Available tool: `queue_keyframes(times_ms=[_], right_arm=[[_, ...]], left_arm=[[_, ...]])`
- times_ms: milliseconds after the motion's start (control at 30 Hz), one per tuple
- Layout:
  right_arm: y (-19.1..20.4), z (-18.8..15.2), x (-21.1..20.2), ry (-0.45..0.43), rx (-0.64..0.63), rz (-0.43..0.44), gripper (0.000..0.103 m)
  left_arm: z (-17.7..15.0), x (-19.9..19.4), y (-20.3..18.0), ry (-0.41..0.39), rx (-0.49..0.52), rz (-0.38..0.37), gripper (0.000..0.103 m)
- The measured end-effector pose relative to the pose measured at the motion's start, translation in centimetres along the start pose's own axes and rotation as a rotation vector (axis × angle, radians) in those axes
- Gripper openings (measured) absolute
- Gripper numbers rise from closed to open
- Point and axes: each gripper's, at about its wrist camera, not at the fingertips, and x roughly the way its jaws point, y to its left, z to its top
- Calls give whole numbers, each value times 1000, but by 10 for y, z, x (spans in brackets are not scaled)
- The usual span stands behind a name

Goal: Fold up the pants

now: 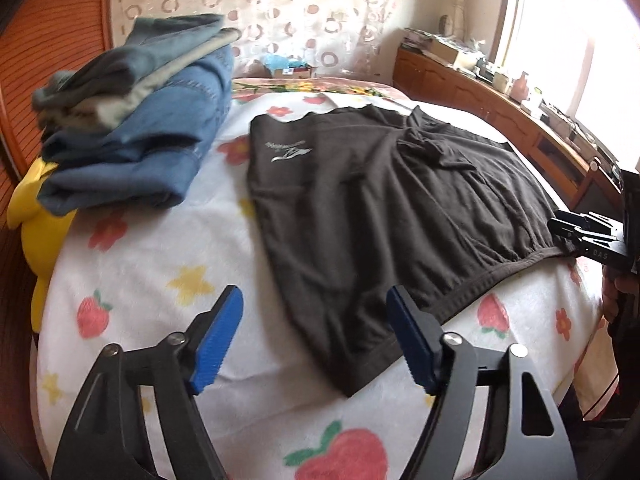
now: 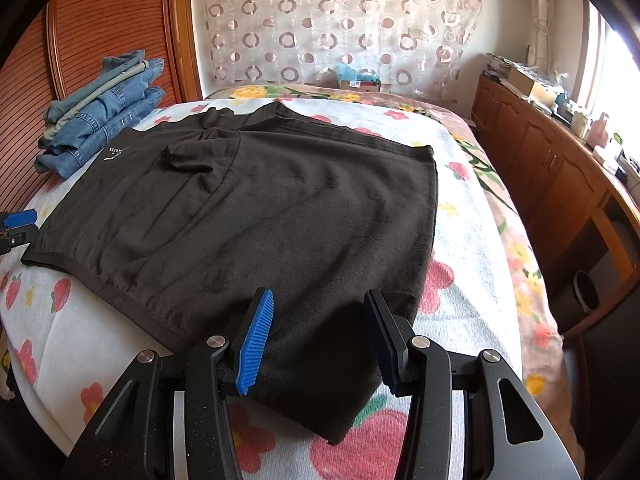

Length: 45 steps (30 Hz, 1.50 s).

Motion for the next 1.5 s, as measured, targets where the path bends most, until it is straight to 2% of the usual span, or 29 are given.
queue_keyframes(times_ms=[33, 367, 467, 533, 633, 900, 1233, 1500], right_arm=[[0, 0, 0, 0, 0, 0, 49], [-1, 1, 3, 0, 0, 1, 49], [-1, 1, 4, 0, 0, 2, 49], [0, 1, 4, 0, 1, 2, 49], [-1, 1, 4, 0, 0, 2, 49], [-1, 1, 5, 0, 1, 3, 49], [1, 3, 10, 0, 3, 5, 49], [2, 4, 12, -1, 7, 1, 49]], left_arm=[[-1, 0, 1, 1, -5, -2, 66], [-20, -5, 0, 8, -7, -29, 44], [-19, -4, -3, 6, 5, -33, 33], [-19, -3, -7, 8, 14, -45, 17], [-17, -6, -12, -8, 27, -43, 9], [1, -16, -28, -49, 58, -70, 3], [30, -21, -58, -93, 124, -103, 2], [58, 2, -94, -72, 189, -142, 2]])
